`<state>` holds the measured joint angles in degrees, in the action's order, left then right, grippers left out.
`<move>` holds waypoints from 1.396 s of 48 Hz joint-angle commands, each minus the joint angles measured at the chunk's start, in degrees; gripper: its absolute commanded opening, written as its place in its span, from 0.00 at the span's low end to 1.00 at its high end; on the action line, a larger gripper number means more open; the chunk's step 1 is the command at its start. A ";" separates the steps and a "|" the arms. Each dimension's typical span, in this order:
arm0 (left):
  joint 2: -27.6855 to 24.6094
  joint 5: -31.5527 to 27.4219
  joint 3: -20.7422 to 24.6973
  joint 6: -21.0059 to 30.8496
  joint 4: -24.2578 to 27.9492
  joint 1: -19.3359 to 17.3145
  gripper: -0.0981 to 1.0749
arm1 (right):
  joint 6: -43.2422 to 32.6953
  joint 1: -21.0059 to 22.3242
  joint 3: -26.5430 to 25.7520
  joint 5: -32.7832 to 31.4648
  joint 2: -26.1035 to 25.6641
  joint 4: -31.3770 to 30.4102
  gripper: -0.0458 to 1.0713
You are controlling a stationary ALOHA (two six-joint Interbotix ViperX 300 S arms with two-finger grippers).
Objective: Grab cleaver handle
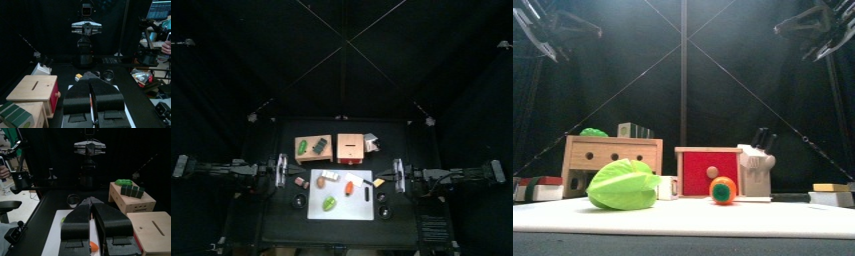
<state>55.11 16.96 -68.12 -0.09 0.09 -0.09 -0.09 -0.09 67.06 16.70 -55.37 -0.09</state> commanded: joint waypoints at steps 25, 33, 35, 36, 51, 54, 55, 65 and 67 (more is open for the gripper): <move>-14.41 2.46 0.97 0.26 -1.49 1.05 0.06 | -14.50 6.77 -13.01 -24.08 23.47 0.18 0.06; -17.05 4.48 1.23 0.26 -1.49 1.23 0.06 | -19.51 6.94 -13.71 -30.59 27.77 -0.35 0.07; -17.58 4.92 1.32 0.26 -1.49 1.23 0.06 | -20.57 6.94 -13.80 -31.55 28.65 -0.53 0.07; -17.84 5.10 1.32 0.26 -1.49 1.32 0.06 | -21.18 6.94 -13.89 -31.82 29.00 -0.62 0.07; -20.83 5.98 2.11 0.26 -1.49 2.02 0.06 | -23.03 6.50 -15.29 -33.40 35.33 -1.41 0.22; -21.27 5.98 2.20 0.26 -1.49 2.11 0.06 | -23.03 6.50 -15.56 -33.49 36.65 -1.41 0.31; -21.36 5.98 2.29 0.26 -1.49 2.20 0.06 | -23.03 6.50 -15.64 -33.57 37.18 -1.41 0.34; -22.24 5.98 2.64 0.35 -1.49 2.29 0.10 | -23.03 6.24 -16.08 -35.42 40.96 -1.58 0.57; -22.24 5.98 2.64 0.35 -1.49 2.29 0.13 | -23.03 6.15 -16.26 -35.68 41.48 -1.67 0.61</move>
<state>33.05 22.41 -66.97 0.26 -1.14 2.02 -23.12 6.24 52.21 -18.72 -13.97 -1.67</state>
